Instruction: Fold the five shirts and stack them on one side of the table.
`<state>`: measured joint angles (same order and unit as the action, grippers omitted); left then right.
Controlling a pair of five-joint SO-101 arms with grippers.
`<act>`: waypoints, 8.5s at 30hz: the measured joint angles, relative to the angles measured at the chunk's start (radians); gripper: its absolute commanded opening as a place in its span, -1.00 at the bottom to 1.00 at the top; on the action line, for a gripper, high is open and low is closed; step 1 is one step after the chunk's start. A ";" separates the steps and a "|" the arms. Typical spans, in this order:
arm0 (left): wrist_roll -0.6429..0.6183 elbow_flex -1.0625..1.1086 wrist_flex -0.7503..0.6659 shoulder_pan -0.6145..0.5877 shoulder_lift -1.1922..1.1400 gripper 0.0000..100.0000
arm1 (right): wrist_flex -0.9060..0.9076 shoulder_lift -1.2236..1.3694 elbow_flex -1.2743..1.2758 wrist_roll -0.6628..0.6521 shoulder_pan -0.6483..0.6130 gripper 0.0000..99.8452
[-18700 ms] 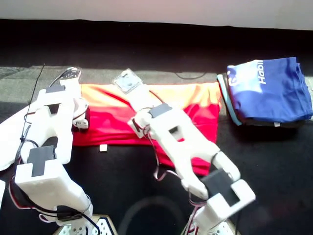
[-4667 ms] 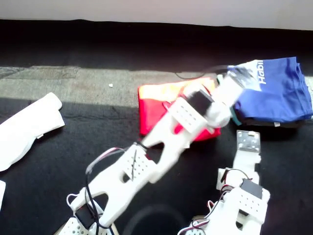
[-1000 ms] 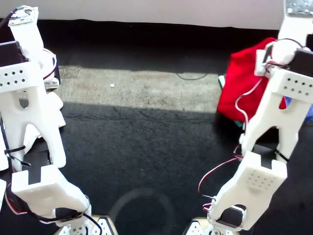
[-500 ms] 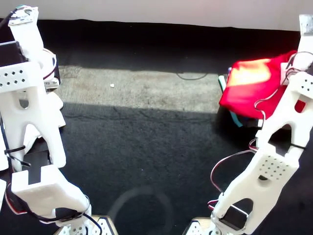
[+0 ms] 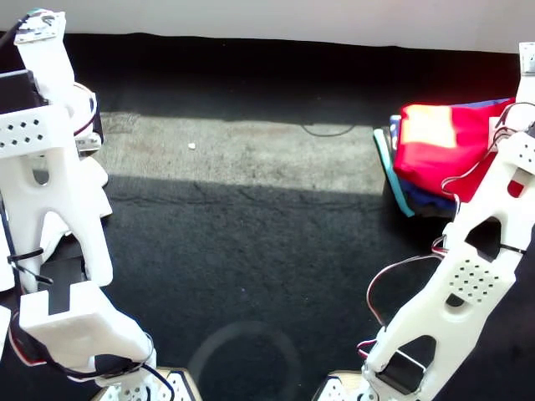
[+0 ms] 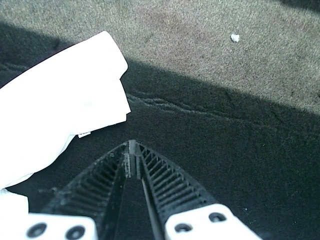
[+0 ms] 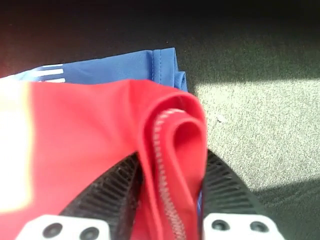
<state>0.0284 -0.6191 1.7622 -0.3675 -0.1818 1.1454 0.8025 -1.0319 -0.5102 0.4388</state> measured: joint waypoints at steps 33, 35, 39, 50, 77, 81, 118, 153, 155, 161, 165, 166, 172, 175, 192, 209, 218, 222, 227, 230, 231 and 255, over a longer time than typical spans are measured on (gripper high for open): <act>0.000 0.000 0.000 -0.008 0.000 -0.98 | 0.606 -0.003 -0.129 0.249 0.107 -0.97; 0.000 0.000 0.000 -0.017 0.000 -0.98 | 0.594 -0.003 -0.054 0.249 0.133 -0.97; 0.000 0.000 0.000 -0.034 0.000 -0.98 | 0.479 -0.002 0.029 0.230 0.143 -0.97; 0.000 0.000 0.000 -0.095 0.000 -0.98 | 0.132 0.037 0.044 0.132 0.112 -0.97; 0.354 0.423 -0.002 -0.526 0.149 -0.56 | 0.582 -0.628 0.044 0.227 -0.126 -0.57; 0.486 0.494 -0.008 -0.740 0.149 -0.55 | 0.605 -0.697 0.044 0.227 -0.207 -0.57; 0.723 1.137 -0.436 -0.600 0.506 -0.98 | 0.526 -1.521 1.201 0.227 -0.522 -0.57; 0.259 1.283 -0.347 0.400 1.112 -0.58 | 0.235 -1.680 1.740 0.235 -0.545 -0.57; 0.302 1.287 -0.327 0.288 1.112 -0.58 | 0.224 -1.679 1.752 0.236 -0.595 -0.57; 0.359 1.289 -0.319 -0.049 1.112 -0.58 | 0.137 -1.505 1.699 0.365 -0.769 -0.56; 0.364 1.289 -0.319 -0.180 1.112 -0.58 | 0.126 -1.254 1.470 0.439 -0.856 -0.56; 0.364 1.289 -0.319 -0.193 1.112 -0.58 | 0.126 -1.180 1.395 0.456 -0.879 -0.56; 0.365 1.289 -0.347 -0.276 1.112 -0.58 | 0.175 -0.750 0.967 0.506 -0.999 -0.56; 0.371 1.295 -0.350 -0.293 1.112 -0.58 | 0.178 -0.549 0.813 0.532 -1.014 -0.56; 0.466 1.462 -0.451 -0.293 1.114 -0.58 | 0.318 -0.072 0.364 0.551 -1.247 -0.56; 0.466 1.462 -0.451 -0.293 1.114 -0.58 | 0.342 0.049 0.262 0.551 -1.191 -0.99; 0.466 1.465 -0.451 -0.293 1.114 -0.58 | 0.508 -0.028 -0.005 0.551 -1.008 -0.99; 0.466 1.465 -0.451 -0.293 1.114 -0.58 | 0.575 -0.043 -0.112 0.479 -0.925 -0.99; 0.466 1.465 -0.491 -0.293 1.100 -0.58 | 0.605 -0.043 -0.262 0.402 -0.839 -0.99; 0.466 1.465 -0.522 -0.279 1.020 -0.58 | 0.608 -0.043 -0.376 0.350 -0.789 -0.99; 0.466 1.465 -0.525 -0.267 0.980 -0.58 | 0.608 -0.043 -0.413 0.333 -0.776 -0.99; 0.293 0.829 -0.411 -0.144 0.173 -0.58 | 0.578 -0.459 0.425 0.307 -0.790 -0.84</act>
<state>0.3214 0.2094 1.3510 -0.5117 -0.0084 1.7238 0.3437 -0.6068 -0.2033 -0.3514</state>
